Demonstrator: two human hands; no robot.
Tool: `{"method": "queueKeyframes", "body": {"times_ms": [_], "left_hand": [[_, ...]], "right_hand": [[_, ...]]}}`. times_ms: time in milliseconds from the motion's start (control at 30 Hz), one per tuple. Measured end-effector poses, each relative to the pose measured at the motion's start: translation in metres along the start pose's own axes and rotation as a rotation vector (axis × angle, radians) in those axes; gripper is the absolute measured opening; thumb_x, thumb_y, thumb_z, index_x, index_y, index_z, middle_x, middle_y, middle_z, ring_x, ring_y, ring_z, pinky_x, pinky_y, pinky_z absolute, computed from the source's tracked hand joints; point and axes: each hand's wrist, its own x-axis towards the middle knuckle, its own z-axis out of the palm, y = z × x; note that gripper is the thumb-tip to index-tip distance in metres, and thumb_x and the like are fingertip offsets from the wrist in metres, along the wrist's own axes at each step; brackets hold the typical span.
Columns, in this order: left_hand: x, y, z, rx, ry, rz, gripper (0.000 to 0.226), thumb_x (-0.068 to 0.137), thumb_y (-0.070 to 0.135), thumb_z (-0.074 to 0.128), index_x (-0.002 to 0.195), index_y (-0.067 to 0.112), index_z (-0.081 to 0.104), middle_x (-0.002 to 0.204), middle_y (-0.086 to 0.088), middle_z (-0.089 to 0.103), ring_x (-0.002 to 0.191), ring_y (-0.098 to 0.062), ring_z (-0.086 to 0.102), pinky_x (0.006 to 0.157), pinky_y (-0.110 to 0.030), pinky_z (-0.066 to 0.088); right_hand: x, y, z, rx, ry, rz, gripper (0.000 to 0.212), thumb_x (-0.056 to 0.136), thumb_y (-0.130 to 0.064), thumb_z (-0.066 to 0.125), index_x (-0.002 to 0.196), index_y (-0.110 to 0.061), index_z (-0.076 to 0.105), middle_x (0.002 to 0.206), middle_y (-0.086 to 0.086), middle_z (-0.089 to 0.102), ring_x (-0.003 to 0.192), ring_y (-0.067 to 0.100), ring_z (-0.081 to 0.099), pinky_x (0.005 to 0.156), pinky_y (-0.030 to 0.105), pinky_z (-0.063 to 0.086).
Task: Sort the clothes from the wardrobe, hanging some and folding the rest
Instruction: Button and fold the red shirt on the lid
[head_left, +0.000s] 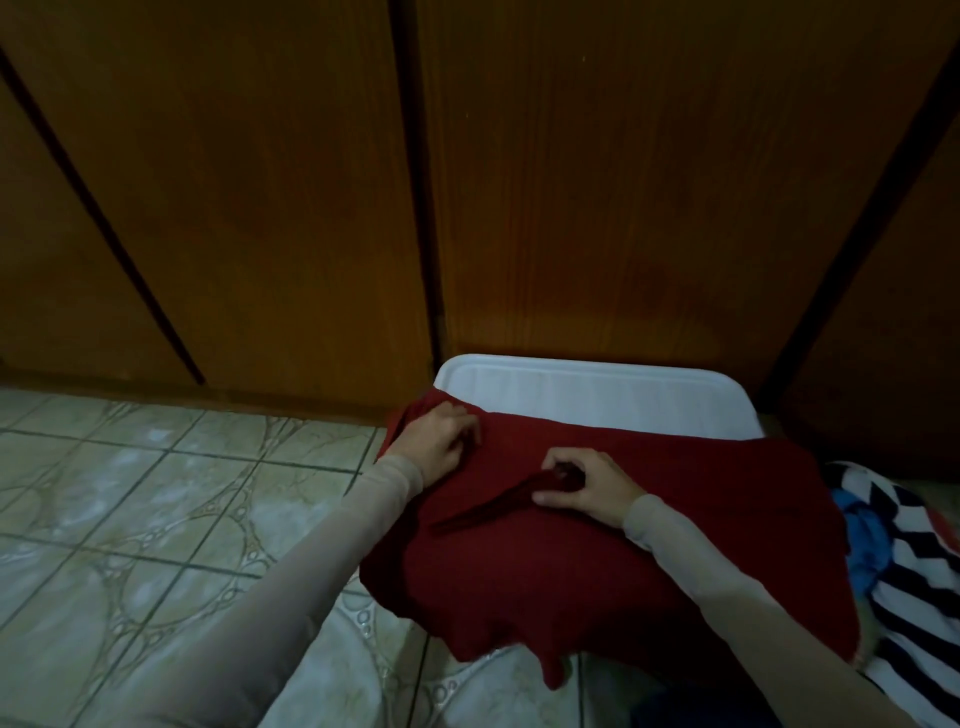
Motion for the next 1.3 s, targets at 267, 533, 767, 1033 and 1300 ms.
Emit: {"method": "queueKeyframes", "body": {"times_ms": [267, 533, 767, 1033, 1300], "left_hand": [[-0.001, 0.006, -0.015, -0.894, 0.059, -0.57, 0.04, 0.096, 0.046, 0.04, 0.091, 0.021, 0.07, 0.103, 0.001, 0.067, 0.1, -0.016, 0.06, 0.098, -0.029, 0.038], [-0.002, 0.021, -0.015, -0.503, 0.003, -0.432, 0.019, 0.083, 0.012, 0.065, 0.101, 0.008, 0.068, 0.089, 0.005, 0.062, 0.084, -0.008, 0.057, 0.066, -0.006, 0.037], [-0.007, 0.015, -0.008, -0.283, -0.044, -0.349, 0.043, 0.062, 0.008, 0.067, 0.091, 0.017, 0.037, 0.084, -0.005, 0.048, 0.073, -0.017, 0.048, 0.063, -0.026, 0.04], [0.003, 0.049, 0.011, 0.179, 0.077, -0.148, 0.065, 0.08, 0.048, 0.016, 0.13, 0.019, 0.045, 0.14, -0.007, 0.037, 0.133, -0.024, 0.029, 0.113, -0.045, 0.012], [0.007, 0.097, 0.051, 0.131, -0.173, -0.223, 0.051, 0.101, 0.042, 0.016, 0.15, 0.029, 0.009, 0.158, 0.0, 0.004, 0.145, -0.016, -0.002, 0.114, -0.048, -0.009]], "right_hand": [[0.023, -0.006, 0.003, -0.02, 0.34, 0.273, 0.039, 0.091, -0.026, 0.06, 0.12, 0.0, 0.056, 0.119, 0.014, 0.061, 0.112, 0.028, 0.056, 0.089, 0.02, 0.037], [0.028, 0.002, 0.005, -0.159, 0.322, 0.379, 0.036, 0.09, -0.03, 0.06, 0.114, -0.005, 0.051, 0.091, 0.006, 0.05, 0.093, 0.027, 0.057, 0.075, 0.028, 0.04], [0.017, 0.006, 0.001, -0.205, 0.399, 0.319, 0.024, 0.09, -0.028, 0.059, 0.107, -0.013, 0.05, 0.089, -0.001, 0.053, 0.087, 0.017, 0.055, 0.073, 0.029, 0.042], [-0.016, 0.032, -0.015, -0.555, 0.382, 0.345, 0.035, 0.097, -0.034, 0.041, 0.13, -0.021, 0.043, 0.137, -0.001, 0.039, 0.13, 0.016, 0.032, 0.106, 0.038, 0.024], [-0.072, 0.066, -0.048, -0.692, 0.264, 0.579, 0.058, 0.097, -0.054, 0.019, 0.149, -0.032, 0.005, 0.158, 0.001, -0.004, 0.145, 0.018, -0.004, 0.116, 0.044, -0.006]]}}
